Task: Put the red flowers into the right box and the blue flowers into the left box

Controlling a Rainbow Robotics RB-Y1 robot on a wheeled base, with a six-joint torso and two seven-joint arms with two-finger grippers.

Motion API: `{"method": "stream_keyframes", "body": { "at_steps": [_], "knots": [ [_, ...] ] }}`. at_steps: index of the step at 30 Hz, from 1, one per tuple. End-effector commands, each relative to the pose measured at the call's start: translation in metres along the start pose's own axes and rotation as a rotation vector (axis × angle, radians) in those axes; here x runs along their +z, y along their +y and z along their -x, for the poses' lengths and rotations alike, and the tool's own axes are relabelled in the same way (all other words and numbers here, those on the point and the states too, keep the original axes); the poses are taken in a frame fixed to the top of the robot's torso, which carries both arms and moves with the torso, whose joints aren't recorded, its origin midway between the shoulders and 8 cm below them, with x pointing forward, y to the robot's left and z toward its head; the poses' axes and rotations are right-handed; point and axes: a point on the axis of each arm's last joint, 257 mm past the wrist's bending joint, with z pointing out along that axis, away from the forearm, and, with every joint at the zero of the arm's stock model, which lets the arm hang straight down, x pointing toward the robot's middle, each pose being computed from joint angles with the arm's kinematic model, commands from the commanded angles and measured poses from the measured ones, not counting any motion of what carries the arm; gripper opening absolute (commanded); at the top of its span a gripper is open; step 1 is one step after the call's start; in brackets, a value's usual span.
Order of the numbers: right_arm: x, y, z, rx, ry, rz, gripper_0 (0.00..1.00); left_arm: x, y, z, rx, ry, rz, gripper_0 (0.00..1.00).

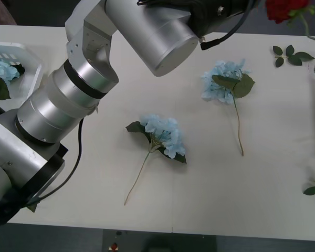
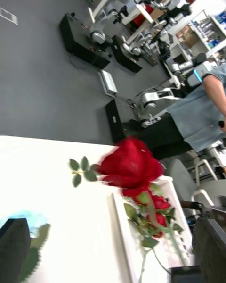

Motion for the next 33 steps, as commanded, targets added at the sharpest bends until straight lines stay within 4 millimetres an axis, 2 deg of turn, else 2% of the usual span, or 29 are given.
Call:
{"method": "stream_keyframes", "body": {
  "at_steps": [1, 4, 8, 12, 15, 19, 23, 26, 31, 33],
  "knots": [
    [-0.042, -0.035, 0.014, 0.055, -0.036, -0.192, 0.00, -0.037, 0.027, 0.007, 0.034, 0.061, 0.071, 1.00],
    [-0.066, -0.071, 0.015, 0.072, -0.049, -0.343, 0.00, -0.069, 0.054, -0.012, 0.058, 0.131, 0.120, 1.00],
    [-0.097, -0.118, 0.015, 0.070, -0.049, -0.555, 0.00, -0.114, 0.095, -0.051, 0.115, 0.231, 0.158, 1.00],
    [-0.129, -0.153, 0.013, 0.076, -0.061, -0.724, 0.00, -0.153, 0.137, -0.086, 0.194, 0.312, 0.208, 1.00],
    [-0.157, -0.182, 0.010, 0.075, -0.079, -0.870, 0.00, -0.191, 0.180, -0.117, 0.271, 0.388, 0.276, 1.00],
    [-0.188, -0.211, 0.005, 0.072, -0.097, -1.010, 0.00, -0.223, 0.216, -0.147, 0.341, 0.475, 0.329, 1.00],
    [-0.211, -0.239, -0.001, 0.094, -0.119, -1.100, 0.00, -0.240, 0.239, -0.173, 0.379, 0.547, 0.353, 1.00],
    [-0.217, -0.263, -0.006, 0.099, -0.138, -1.140, 0.00, -0.243, 0.254, -0.193, 0.435, 0.602, 0.364, 1.00],
    [-0.216, -0.300, -0.015, 0.096, -0.189, -1.179, 0.00, -0.234, 0.271, -0.220, 0.502, 0.640, 0.383, 1.00],
    [-0.217, -0.309, -0.014, 0.084, -0.213, -1.189, 0.00, -0.227, 0.275, -0.230, 0.517, 0.651, 0.382, 1.00]
  ]
}}
